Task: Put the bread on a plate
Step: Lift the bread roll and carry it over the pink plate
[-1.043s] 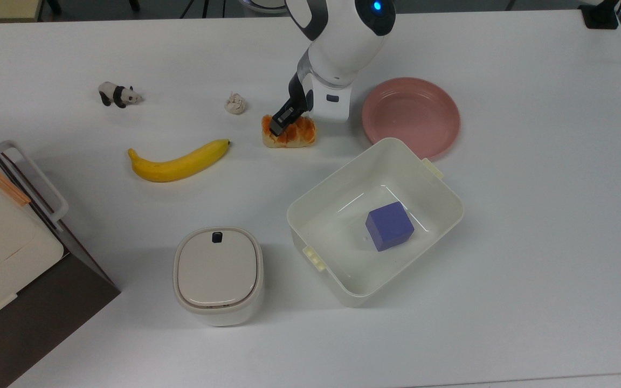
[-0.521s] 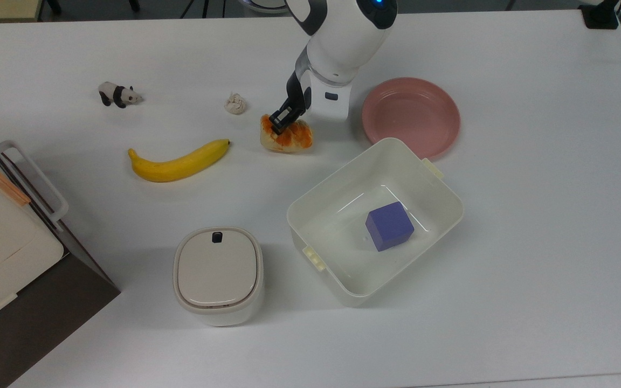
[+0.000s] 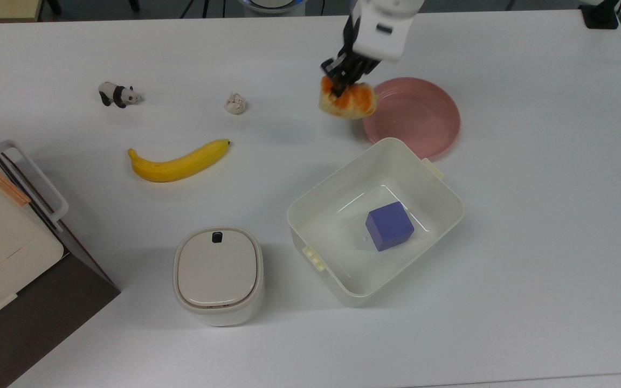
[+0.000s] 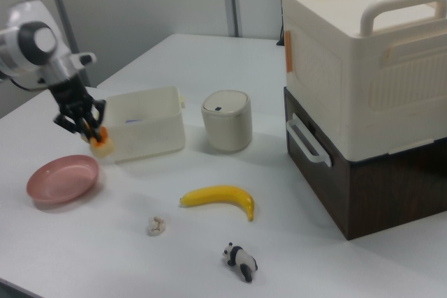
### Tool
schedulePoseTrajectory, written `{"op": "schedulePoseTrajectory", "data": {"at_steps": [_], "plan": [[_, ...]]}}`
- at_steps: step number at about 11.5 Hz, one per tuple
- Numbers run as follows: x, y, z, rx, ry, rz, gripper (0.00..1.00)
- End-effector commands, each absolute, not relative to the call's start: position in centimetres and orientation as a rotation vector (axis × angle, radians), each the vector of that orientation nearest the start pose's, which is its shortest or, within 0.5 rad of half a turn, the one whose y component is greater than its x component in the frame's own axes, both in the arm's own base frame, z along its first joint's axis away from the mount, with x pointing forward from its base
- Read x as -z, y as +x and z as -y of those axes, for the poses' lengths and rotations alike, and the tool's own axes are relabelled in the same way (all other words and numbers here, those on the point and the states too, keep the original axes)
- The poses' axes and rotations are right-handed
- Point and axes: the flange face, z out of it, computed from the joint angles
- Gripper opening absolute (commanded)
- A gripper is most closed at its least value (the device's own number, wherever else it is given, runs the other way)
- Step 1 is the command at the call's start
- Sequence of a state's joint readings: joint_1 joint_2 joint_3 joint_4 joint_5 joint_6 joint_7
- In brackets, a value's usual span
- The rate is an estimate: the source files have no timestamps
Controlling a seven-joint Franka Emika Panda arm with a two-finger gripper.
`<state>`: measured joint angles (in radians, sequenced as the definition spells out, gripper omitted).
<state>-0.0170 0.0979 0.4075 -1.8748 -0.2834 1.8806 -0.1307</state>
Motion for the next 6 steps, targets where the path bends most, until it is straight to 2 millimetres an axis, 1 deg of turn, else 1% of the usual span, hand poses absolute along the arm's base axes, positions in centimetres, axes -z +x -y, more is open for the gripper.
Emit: {"op": "schedulePoseTrajectory", "data": {"at_steps": [1, 2, 3, 4, 5, 6], "plan": [[-47.9, 52.2, -21.4, -0.047, -3.241, 0.793, 0.15], [-47.9, 51.9, -22.1, -0.035, -3.250, 0.719, 0.15], [-47.9, 51.5, -23.2, -0.008, -3.256, 0.613, 0.15], [-47.6, 51.3, -23.6, 0.006, -3.270, 0.495, 0.15], [-47.1, 51.0, -24.2, 0.031, -3.271, 0.452, 0.15], [-46.0, 50.0, -26.1, 0.030, -3.267, 0.465, 0.15]]}}
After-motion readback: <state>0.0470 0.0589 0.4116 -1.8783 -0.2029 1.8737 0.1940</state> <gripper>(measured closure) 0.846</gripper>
